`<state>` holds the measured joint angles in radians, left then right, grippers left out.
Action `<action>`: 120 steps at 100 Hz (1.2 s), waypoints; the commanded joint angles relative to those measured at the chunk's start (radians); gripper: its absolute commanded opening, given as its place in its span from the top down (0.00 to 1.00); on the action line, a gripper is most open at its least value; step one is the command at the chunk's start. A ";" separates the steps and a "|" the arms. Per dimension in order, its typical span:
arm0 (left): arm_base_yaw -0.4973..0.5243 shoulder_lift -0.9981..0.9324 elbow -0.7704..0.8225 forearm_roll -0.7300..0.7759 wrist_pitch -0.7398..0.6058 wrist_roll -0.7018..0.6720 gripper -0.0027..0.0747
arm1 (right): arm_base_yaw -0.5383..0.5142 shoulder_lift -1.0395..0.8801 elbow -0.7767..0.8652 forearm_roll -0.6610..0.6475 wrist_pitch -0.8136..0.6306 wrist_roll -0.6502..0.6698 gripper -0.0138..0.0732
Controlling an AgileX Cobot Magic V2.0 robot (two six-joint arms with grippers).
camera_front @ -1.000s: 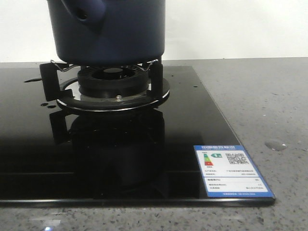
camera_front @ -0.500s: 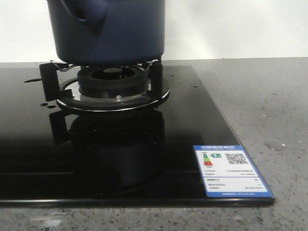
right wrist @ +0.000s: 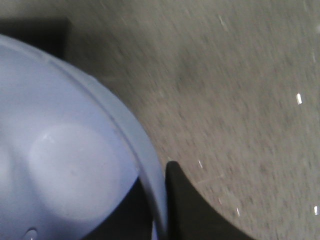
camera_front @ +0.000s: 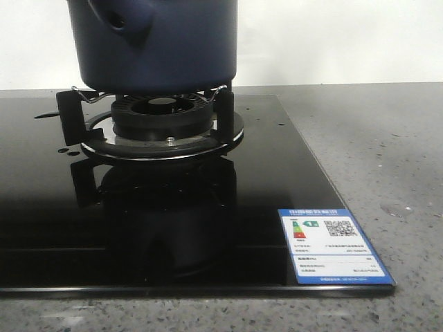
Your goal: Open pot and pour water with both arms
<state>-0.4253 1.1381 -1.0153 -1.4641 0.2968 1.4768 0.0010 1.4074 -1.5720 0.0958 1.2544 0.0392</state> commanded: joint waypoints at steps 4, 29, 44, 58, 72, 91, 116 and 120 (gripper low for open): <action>-0.008 0.043 -0.077 -0.048 0.009 0.009 0.72 | -0.094 -0.129 0.186 0.085 -0.107 -0.080 0.89; -0.008 0.177 -0.163 -0.074 0.079 0.040 0.72 | -0.212 -0.229 0.484 0.106 -0.196 -0.142 0.89; -0.008 0.228 -0.178 -0.082 0.114 0.064 0.72 | -0.227 -0.227 0.551 0.116 -0.234 -0.142 0.89; -0.008 0.252 -0.178 -0.103 0.109 0.105 0.72 | -0.227 -0.211 0.559 0.134 -0.250 -0.142 0.89; -0.008 0.272 -0.178 -0.127 0.109 0.129 0.72 | -0.227 -0.187 0.559 0.160 -0.251 -0.142 0.89; -0.008 0.292 -0.178 -0.146 0.106 0.145 0.72 | -0.227 -0.150 0.559 0.193 -0.238 -0.142 0.89; -0.005 0.300 -0.178 -0.158 0.100 0.146 0.72 | -0.227 -0.134 0.559 0.201 -0.235 -0.142 0.89; -0.005 0.300 -0.178 -0.159 0.096 0.146 0.72 | -0.227 -0.134 0.559 0.201 -0.236 -0.142 0.89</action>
<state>-0.4262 1.4765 -1.1510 -1.5797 0.3911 1.6162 -0.2189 1.2928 -0.9919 0.2729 1.0398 -0.0906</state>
